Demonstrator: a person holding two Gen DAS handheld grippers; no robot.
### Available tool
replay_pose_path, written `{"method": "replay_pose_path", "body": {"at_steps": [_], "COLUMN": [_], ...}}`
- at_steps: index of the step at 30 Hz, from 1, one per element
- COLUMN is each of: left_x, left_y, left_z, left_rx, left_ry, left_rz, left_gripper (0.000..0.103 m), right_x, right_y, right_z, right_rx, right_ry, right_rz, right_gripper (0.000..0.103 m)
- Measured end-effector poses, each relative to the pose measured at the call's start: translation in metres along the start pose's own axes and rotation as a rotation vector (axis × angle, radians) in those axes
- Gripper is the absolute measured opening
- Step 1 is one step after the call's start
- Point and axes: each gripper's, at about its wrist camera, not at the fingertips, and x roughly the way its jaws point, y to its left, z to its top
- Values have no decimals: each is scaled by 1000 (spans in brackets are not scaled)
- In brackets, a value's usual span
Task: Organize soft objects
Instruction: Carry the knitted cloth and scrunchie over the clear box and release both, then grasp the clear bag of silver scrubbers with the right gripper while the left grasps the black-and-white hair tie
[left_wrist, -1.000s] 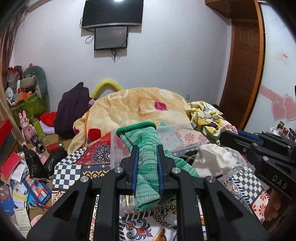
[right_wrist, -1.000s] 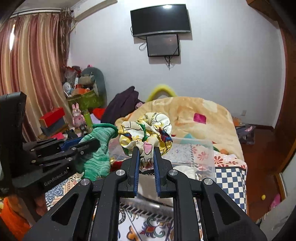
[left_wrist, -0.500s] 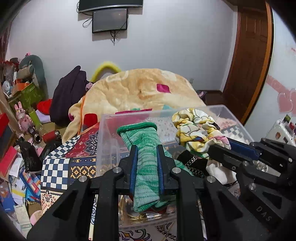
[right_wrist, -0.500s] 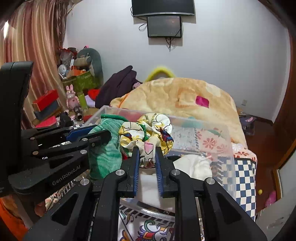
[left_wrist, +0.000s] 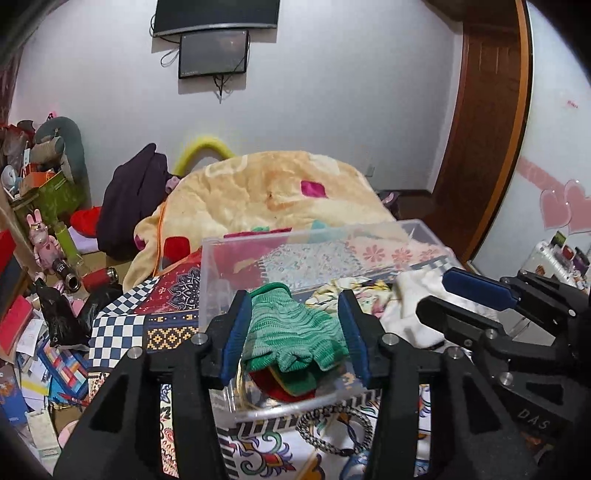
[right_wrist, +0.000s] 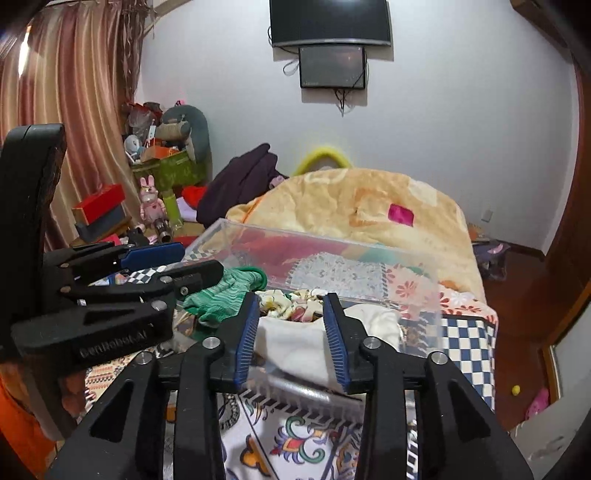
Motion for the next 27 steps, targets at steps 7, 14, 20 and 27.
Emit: {"method": "replay_pose_path", "body": {"at_steps": [7, 14, 20, 27], "left_x": [-38, -69, -81, -82], "left_y": [1, 0, -1, 4], "left_z": [-9, -29, -56, -88], "left_rx": [-2, 21, 43, 37], "left_ry": [-53, -78, -31, 33], "left_rz": [-10, -4, 4, 32], "left_gripper": [61, 71, 77, 78], "right_x": [-35, -47, -36, -3], "right_y": [4, 10, 24, 50], "right_z": [-8, -23, -50, -80], "right_rx": [-45, -41, -29, -29], "right_ry": [-56, -44, 33, 175], "right_rz": [11, 43, 110, 216], "right_gripper": [46, 60, 66, 67]}}
